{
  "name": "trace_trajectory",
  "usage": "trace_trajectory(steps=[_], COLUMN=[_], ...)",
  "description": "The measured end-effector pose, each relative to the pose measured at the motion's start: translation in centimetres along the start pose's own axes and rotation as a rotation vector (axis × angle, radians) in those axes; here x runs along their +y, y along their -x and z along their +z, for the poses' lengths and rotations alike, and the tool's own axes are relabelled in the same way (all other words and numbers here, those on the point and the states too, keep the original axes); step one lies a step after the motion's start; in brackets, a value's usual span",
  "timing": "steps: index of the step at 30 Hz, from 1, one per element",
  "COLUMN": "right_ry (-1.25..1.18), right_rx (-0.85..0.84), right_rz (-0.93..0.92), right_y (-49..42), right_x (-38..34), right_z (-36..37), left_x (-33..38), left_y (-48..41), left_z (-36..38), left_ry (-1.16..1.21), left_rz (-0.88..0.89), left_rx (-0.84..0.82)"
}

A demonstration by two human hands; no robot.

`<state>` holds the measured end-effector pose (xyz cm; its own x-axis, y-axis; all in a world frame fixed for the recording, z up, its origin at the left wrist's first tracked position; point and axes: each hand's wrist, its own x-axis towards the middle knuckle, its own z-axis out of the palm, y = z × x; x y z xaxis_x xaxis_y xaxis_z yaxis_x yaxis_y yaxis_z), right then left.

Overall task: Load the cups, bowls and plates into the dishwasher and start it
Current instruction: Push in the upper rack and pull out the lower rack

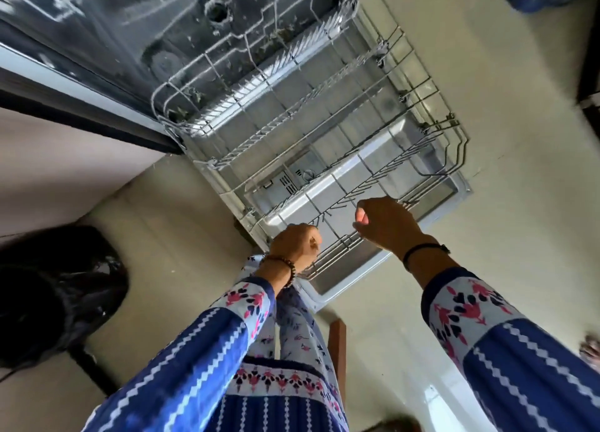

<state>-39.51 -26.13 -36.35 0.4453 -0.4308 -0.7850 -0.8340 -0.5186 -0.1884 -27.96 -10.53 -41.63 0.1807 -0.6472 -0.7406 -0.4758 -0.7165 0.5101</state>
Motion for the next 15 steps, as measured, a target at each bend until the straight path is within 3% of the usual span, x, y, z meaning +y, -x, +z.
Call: trace_trajectory(steps=[7,15], right_ry=[-0.052,-0.082], right_rx=[0.212,0.335], right_rz=[-0.179,-0.441], right_y=[4.8,11.8], right_x=[-6.6,-16.4], right_z=[-4.7,-12.0], left_x=[2.6,3.9], left_y=[4.5,15.8], left_z=[-9.0,-18.2], left_ry=[0.129,0.219], left_rz=[0.111,0.083], left_rx=[0.249,0.514])
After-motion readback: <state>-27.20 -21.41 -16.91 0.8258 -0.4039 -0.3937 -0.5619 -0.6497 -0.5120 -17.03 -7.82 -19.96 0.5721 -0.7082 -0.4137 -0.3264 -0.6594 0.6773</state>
